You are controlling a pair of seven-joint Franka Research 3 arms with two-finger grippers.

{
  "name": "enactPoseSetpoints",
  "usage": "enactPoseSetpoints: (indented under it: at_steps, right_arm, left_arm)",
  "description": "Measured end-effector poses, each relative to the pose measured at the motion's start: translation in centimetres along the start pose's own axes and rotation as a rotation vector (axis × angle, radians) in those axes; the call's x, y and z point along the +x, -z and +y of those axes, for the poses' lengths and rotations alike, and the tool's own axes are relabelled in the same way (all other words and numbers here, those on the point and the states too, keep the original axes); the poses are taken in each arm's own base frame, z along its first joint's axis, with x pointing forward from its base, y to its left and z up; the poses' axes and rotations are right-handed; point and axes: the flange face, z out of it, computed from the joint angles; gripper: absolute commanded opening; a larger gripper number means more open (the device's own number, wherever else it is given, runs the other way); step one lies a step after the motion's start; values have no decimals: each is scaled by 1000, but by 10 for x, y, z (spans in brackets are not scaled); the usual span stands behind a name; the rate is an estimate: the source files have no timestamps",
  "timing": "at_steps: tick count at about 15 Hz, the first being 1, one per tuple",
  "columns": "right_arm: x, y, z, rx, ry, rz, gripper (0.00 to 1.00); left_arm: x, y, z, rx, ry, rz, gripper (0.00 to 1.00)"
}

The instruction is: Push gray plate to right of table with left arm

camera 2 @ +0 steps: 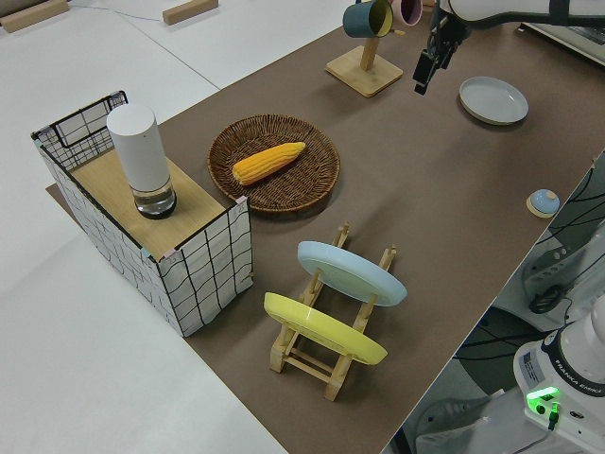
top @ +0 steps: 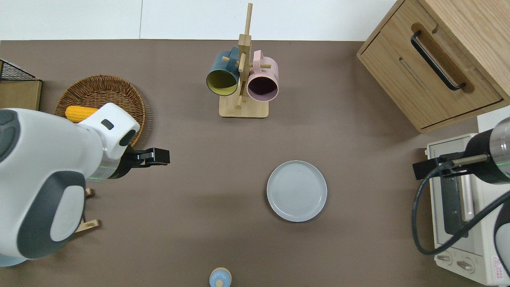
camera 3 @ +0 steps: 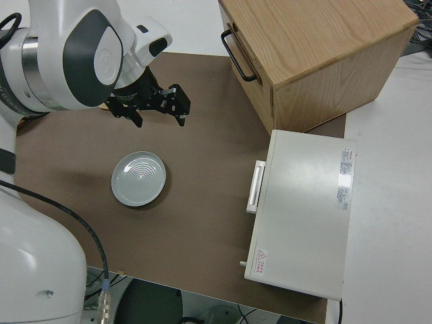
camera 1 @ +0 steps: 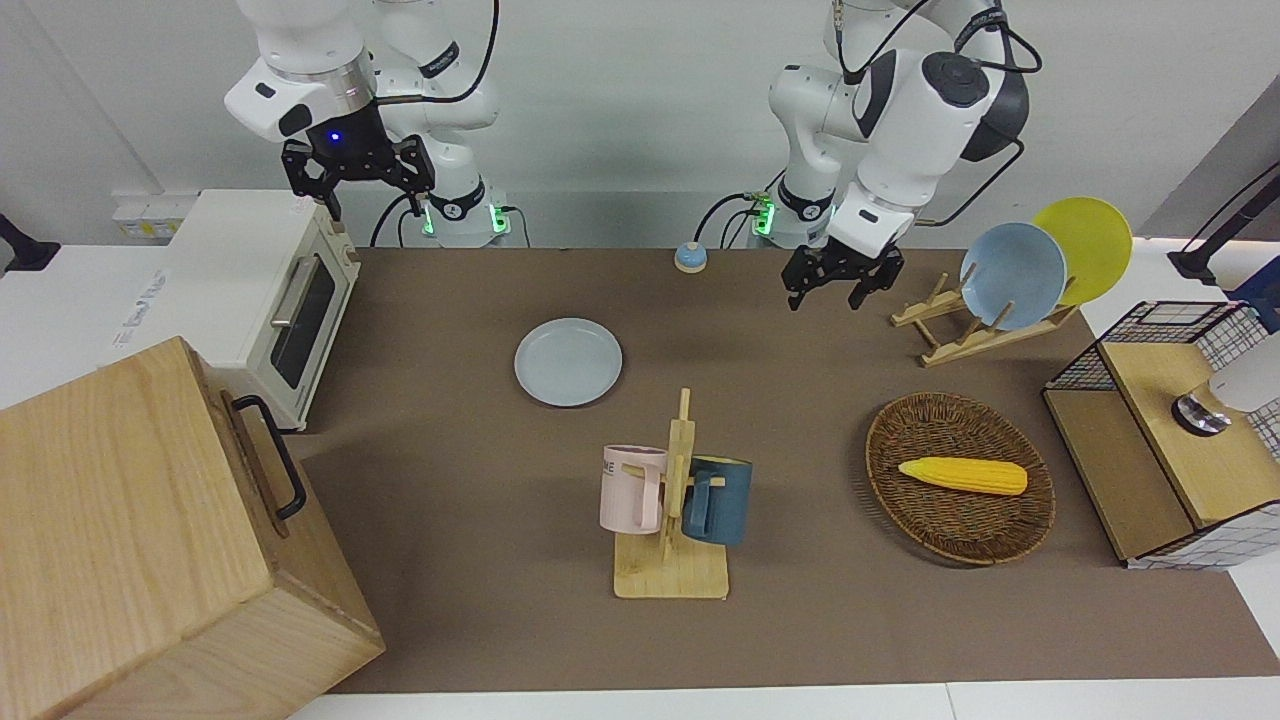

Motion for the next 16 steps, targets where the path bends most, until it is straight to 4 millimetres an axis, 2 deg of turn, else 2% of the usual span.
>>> enactPoseSetpoints:
  at_steps: [2, 6, 11, 16]
  right_arm:
    - [0, 0, 0, 0, 0, 0, 996]
    - [0, 0, 0, 0, 0, 0, 996]
    - [0, 0, 0, 0, 0, 0, 996]
    - [0, 0, 0, 0, 0, 0, 996]
  left_arm:
    - [3, 10, -9, -5, -1, 9, 995]
    - [2, 23, -4, 18, -27, 28, 993]
    - [1, 74, -1, 61, -47, 58, 993]
    - [-2, 81, -8, 75, -35, 16, 993]
